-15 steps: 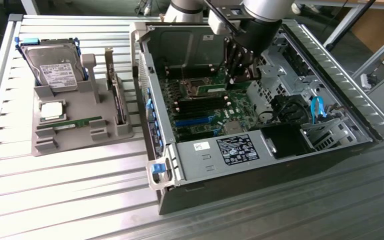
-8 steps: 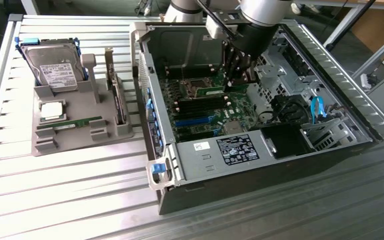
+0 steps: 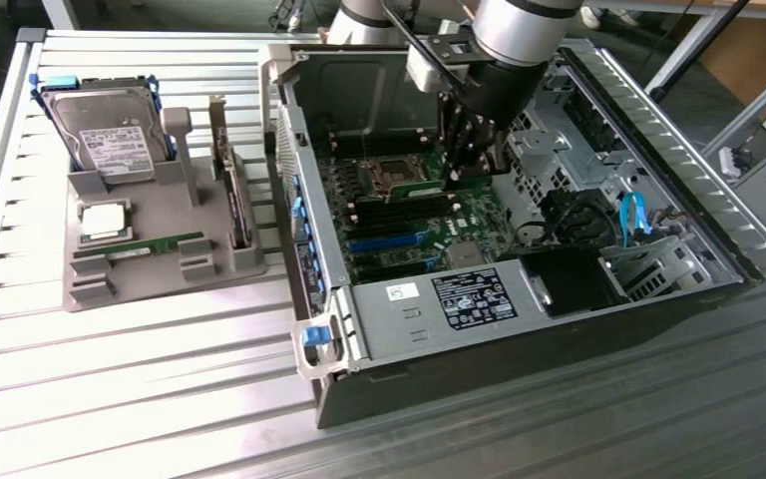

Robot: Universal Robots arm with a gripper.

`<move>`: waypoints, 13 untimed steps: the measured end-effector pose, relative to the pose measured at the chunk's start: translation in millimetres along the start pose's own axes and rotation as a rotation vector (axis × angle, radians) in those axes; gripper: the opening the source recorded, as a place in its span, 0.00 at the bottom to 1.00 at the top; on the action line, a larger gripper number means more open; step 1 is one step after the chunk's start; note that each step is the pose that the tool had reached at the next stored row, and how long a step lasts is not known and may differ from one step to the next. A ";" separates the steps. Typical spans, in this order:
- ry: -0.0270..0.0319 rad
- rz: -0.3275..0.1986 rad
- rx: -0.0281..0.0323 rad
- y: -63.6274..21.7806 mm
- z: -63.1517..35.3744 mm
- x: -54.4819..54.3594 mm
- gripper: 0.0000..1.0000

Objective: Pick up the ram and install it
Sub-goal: 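Insert the ram into the slot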

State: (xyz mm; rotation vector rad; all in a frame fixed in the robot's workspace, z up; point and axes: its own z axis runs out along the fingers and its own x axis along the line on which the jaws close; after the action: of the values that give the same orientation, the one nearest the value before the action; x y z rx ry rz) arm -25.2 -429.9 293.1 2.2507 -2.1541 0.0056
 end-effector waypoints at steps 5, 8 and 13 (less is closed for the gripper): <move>0.0002 0.017 -0.0003 -0.1 6.3 -0.8 0.12; 0.0000 0.025 -0.0005 1.4 10.4 -4.2 0.12; 0.0001 0.026 -0.0005 2.0 14.6 -6.6 0.12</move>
State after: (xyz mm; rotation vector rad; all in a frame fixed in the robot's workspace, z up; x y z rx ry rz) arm -27.8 -423.7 278.4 2.2228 -2.1824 0.0056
